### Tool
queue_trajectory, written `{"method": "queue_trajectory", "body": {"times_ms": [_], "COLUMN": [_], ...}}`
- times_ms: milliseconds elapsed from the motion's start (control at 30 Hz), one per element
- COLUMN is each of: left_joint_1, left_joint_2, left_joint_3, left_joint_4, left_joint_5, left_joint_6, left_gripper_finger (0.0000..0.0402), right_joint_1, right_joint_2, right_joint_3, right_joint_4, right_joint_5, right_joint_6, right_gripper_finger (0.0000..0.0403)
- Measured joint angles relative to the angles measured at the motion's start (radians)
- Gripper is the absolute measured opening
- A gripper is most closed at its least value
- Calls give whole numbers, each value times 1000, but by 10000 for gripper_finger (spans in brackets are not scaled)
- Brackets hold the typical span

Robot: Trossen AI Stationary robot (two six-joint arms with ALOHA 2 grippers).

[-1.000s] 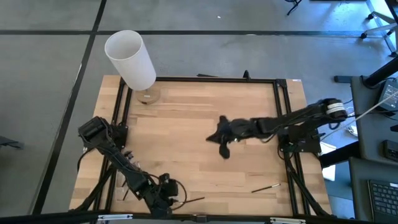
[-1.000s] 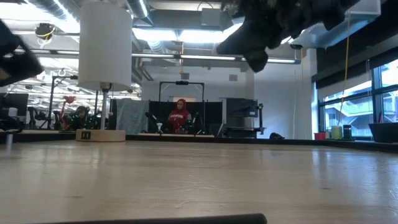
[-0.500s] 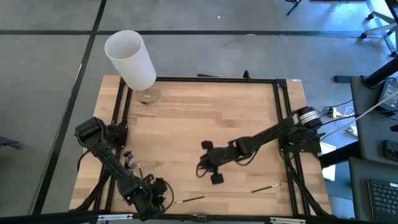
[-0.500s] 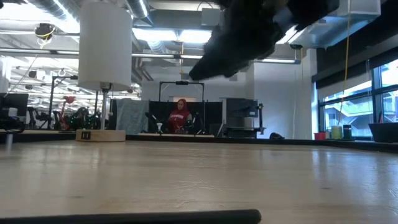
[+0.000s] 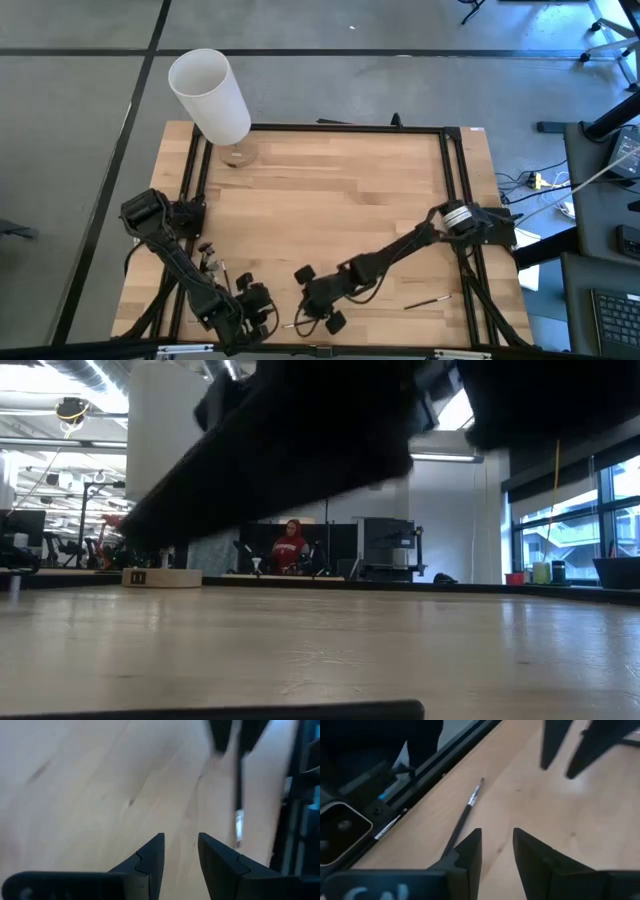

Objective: Pick & Place Makeup Supplies
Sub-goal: Put the top makeup brush into the transparent organizer

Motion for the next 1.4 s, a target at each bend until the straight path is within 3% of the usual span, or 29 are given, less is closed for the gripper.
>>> {"method": "queue_trajectory", "body": {"times_ms": [167,433,600,800,1200,1400], "left_joint_1": [-20,-24,-9,-6,-23,-22], "left_joint_2": [0,0,0,8,95,147], "left_joint_3": [0,0,0,0,0,0], "left_joint_4": [32,-21,-50,-28,196,272], "left_joint_5": [-81,-167,-312,-423,-476,-497], "left_joint_6": [129,212,181,108,106,107], "left_gripper_finger": [113,113,113,113,113,113], "right_joint_1": [8,-20,-52,-58,0,15], "right_joint_2": [40,40,40,40,40,40], "right_joint_3": [42,93,131,157,158,158], "right_joint_4": [-3,8,-35,-170,-190,-192], "right_joint_5": [0,50,121,124,138,231], "right_joint_6": [-8,66,271,500,518,623], "right_gripper_finger": [93,91,90,87,87,87]}}
